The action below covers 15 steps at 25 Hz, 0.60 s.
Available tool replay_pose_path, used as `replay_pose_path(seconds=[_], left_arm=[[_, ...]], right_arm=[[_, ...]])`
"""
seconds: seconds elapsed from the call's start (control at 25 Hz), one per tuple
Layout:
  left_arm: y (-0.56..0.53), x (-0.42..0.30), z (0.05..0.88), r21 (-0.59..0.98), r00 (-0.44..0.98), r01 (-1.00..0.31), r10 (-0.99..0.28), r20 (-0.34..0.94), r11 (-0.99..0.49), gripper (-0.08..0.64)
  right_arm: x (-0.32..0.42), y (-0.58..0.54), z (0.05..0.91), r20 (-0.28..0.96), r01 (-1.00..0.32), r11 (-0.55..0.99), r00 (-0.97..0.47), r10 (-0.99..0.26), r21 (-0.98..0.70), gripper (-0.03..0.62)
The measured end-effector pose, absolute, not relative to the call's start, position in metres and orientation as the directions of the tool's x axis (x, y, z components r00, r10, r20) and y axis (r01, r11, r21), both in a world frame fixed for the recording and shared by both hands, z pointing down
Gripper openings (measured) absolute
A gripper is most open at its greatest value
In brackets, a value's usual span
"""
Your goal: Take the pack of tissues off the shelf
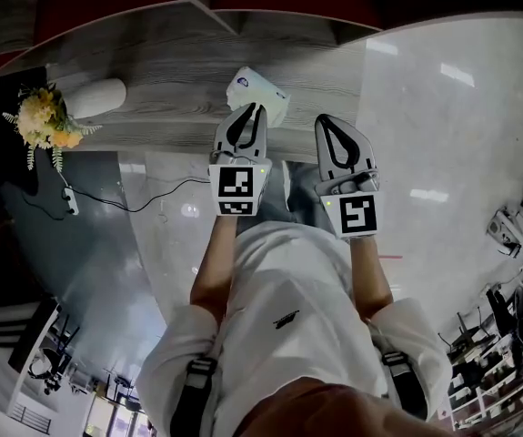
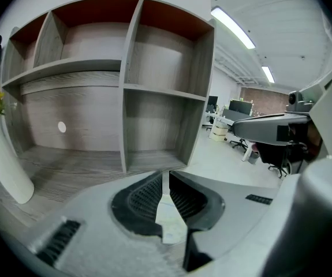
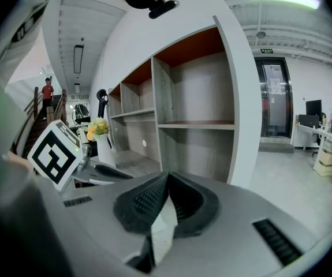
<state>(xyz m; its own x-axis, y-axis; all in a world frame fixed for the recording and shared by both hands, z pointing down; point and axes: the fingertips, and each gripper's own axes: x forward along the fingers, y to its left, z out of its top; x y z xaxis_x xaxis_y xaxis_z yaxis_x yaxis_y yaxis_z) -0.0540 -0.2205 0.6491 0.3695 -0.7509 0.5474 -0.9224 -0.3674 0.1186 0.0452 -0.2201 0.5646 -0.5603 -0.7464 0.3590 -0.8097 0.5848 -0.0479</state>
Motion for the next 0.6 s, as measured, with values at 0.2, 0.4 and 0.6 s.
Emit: replay_pose_path(seconds=[0.2,0.4,0.6], left_arm=[[-0.22,-0.052,0.641,0.117,0.364,-0.925,-0.759,0.539,-0.361,0.031],[-0.221,-0.065,0.64,0.12,0.364,-0.926,-0.765,0.532,-0.357,0.031],[-0.22,-0.069,0.635,0.116,0.365,-0.925,-0.767,0.528,-0.361,0.031]], right_arm=[[0.048,-0.22,0.562,0.365,-0.806,0.59,-0.565,-0.74,-0.051,0.026],[0.031,-0.221,0.568,0.377,-0.787,0.615,-0.586,-0.717,-0.055,0.025],[0.025,-0.221,0.569,0.38,-0.782,0.62,-0.591,-0.711,-0.057,0.025]])
